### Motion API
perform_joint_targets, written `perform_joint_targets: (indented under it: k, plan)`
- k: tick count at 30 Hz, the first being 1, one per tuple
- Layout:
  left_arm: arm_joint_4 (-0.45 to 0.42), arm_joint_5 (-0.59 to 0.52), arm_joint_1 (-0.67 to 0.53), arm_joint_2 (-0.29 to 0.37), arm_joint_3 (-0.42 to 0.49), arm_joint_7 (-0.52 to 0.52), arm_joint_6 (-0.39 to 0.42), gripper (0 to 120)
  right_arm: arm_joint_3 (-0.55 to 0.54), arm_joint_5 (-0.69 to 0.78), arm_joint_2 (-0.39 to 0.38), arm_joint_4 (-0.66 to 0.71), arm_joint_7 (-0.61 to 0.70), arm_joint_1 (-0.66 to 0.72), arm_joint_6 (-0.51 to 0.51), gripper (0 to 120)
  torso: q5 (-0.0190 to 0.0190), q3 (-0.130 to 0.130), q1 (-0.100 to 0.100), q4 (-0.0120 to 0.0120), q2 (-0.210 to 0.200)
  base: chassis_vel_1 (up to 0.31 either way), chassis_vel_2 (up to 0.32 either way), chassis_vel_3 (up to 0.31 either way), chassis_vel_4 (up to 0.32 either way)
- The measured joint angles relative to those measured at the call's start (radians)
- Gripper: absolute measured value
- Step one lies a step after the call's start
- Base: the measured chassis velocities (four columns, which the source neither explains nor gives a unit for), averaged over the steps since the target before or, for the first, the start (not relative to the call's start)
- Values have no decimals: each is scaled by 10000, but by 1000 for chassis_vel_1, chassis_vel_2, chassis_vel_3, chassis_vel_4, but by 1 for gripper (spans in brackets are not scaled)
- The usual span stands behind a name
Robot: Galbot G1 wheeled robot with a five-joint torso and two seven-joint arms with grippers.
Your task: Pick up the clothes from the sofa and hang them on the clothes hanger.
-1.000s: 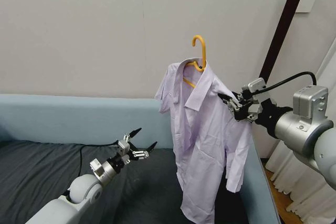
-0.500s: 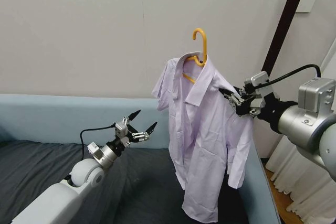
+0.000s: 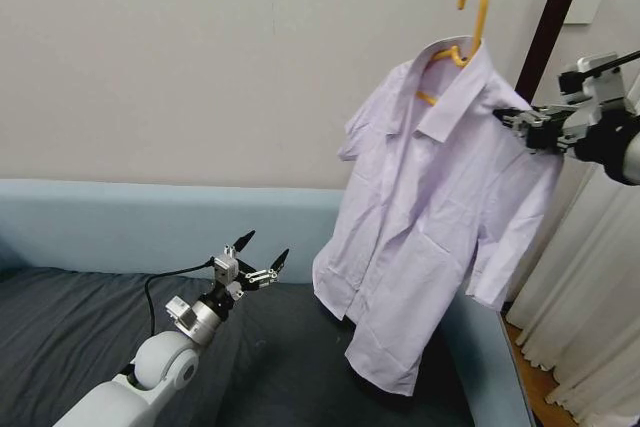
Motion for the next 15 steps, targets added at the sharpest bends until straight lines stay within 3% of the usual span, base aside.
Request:
perform_joint_targets:
  k: [5, 10, 12, 15]
  plan:
    - [-228, -17, 37, -9, 5, -60, -16, 100, -263, -967, 123, -1231, 143, -39, 31, 8, 0, 0, 0, 1, 0, 0, 0, 0, 0]
    - [-348, -23, 118, 68, -83, -180, -19, 100, -572, -2651, 848, -2515, 351, -343, 95, 8, 1, 1, 1, 4, 0, 0, 0, 0, 0]
    - [-446, -25, 233, 205, -199, -239, -20, 100, -880, -3979, 1410, -3420, 248, -521, 306, 8, 4, 2, 1, 5, 0, 0, 0, 0, 0]
    - [-630, -27, 421, 298, -326, -321, -23, 100, -1390, -4505, 1918, -4103, 320, -146, 330, 8, 3, 3, 0, 7, 0, 0, 0, 0, 0]
